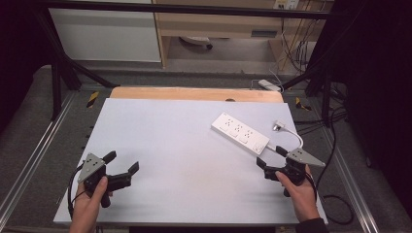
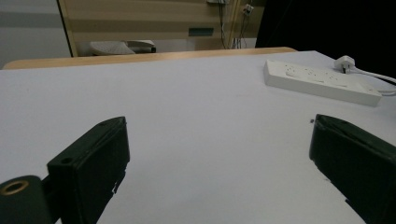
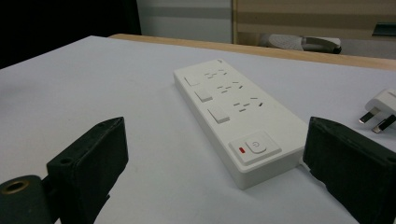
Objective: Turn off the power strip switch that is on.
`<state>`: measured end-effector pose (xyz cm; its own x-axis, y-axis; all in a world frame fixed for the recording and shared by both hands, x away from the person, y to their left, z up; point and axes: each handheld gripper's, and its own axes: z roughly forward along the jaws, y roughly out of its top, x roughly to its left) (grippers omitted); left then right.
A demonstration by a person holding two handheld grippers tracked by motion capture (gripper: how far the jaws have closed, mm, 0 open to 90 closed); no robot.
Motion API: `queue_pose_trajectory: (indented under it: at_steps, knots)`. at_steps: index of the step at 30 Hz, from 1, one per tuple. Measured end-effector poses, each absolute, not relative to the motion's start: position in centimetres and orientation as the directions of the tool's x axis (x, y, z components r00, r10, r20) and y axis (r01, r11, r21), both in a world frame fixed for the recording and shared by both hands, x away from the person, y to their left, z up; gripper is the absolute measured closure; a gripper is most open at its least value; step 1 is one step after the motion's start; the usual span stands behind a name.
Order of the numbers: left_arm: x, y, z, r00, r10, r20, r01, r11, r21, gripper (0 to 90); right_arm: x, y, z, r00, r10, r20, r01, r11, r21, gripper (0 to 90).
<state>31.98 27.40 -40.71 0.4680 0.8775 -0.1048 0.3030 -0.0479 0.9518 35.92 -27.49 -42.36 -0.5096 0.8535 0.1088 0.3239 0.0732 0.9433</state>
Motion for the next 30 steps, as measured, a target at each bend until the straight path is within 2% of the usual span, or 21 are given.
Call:
queue_pose_trajectory:
  at_steps: [14,24,30]
  knots:
    - [32.0,27.4,-40.7,0.467,0.878,-0.103,0.303,-0.049,0.952,4.8,35.8,-27.1,-42.2,-0.507,0.855,0.109,0.325,0.072,0.943,9.1]
    - [32.0,27.4,-40.7,0.467,0.878,-0.103,0.304,-0.050,0.951,4.8,35.5,-27.0,-41.7,-0.513,0.848,0.134,0.331,0.051,0.942,5.1]
    - [32.0,27.4,-40.7,0.469,0.877,-0.106,0.304,-0.047,0.952,4.8,35.3,-26.8,-40.7,-0.493,0.858,0.146,0.339,0.035,0.940,5.9]
